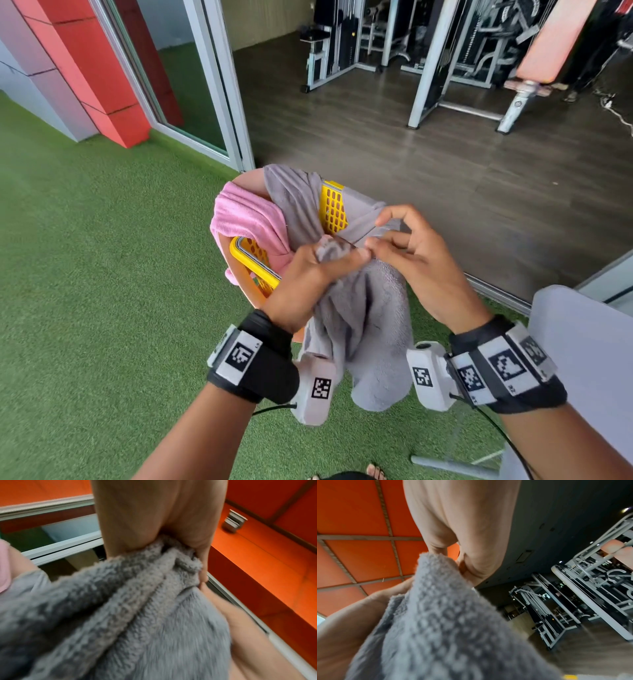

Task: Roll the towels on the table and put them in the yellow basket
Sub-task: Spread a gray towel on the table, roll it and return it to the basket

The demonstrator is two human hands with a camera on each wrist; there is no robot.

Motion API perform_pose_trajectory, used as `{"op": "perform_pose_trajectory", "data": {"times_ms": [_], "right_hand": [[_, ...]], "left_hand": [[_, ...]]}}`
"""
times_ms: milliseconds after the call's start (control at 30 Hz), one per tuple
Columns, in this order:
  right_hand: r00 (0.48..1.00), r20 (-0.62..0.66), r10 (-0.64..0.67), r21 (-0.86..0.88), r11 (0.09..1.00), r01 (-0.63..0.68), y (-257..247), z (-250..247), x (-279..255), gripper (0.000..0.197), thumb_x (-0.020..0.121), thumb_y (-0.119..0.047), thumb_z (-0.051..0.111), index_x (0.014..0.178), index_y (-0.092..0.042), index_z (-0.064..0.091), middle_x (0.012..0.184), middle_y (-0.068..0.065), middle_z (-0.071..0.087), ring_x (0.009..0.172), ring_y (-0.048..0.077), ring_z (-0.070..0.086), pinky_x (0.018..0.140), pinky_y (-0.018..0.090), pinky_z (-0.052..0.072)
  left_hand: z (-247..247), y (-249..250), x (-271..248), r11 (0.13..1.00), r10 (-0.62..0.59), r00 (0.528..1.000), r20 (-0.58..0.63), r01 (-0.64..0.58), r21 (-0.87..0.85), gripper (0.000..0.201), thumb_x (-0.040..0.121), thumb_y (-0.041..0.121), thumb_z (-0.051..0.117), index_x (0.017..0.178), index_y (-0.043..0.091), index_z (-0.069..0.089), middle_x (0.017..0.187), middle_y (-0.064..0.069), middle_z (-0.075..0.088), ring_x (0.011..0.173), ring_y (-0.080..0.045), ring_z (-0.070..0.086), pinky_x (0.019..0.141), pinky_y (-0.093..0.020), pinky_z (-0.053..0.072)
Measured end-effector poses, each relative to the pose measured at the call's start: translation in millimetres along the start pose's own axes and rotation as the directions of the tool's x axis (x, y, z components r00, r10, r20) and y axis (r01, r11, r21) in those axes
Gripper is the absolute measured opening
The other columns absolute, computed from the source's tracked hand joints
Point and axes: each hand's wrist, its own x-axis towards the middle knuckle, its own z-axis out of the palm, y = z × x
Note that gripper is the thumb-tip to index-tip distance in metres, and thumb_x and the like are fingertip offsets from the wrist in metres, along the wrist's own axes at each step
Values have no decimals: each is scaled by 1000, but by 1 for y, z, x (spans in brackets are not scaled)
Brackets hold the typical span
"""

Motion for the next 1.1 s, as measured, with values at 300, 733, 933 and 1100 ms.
{"op": "perform_pose_trajectory", "data": {"times_ms": [300,733,933,1100], "right_hand": [[983,78,165,-86,984,-158,32,-7,-31,16,91,-26,62,89,-12,69,78,-4,57,77,7,50,71,27,37],[985,65,157,-118,982,-149,27,-16,-29,16,92,-24,60,96,-11,69,86,-4,71,82,5,60,76,21,44],[995,99,33,-105,994,-22,11,4,-22,11,91,-21,60,94,-15,68,87,-12,69,86,-1,59,79,14,43],[998,67,17,-97,995,-11,9,9,-14,10,89,-20,62,93,-13,67,81,-13,69,80,-3,59,74,10,43]], "left_hand": [[-30,19,6,992,42,976,-213,-67,-112,26,90,19,65,97,-4,57,96,-24,56,90,-32,56,92,-53,46],[-35,4,-4,980,-20,982,-188,-18,-200,29,86,14,67,107,-5,59,104,-29,59,95,-36,58,95,-52,46],[-14,-9,-10,999,24,997,-77,-27,-38,17,80,28,74,89,15,69,92,-13,64,88,-23,59,88,-42,46],[-7,-14,-15,982,-28,999,-40,20,-188,9,80,3,69,90,3,69,92,-17,68,84,-25,64,81,-34,53]]}}
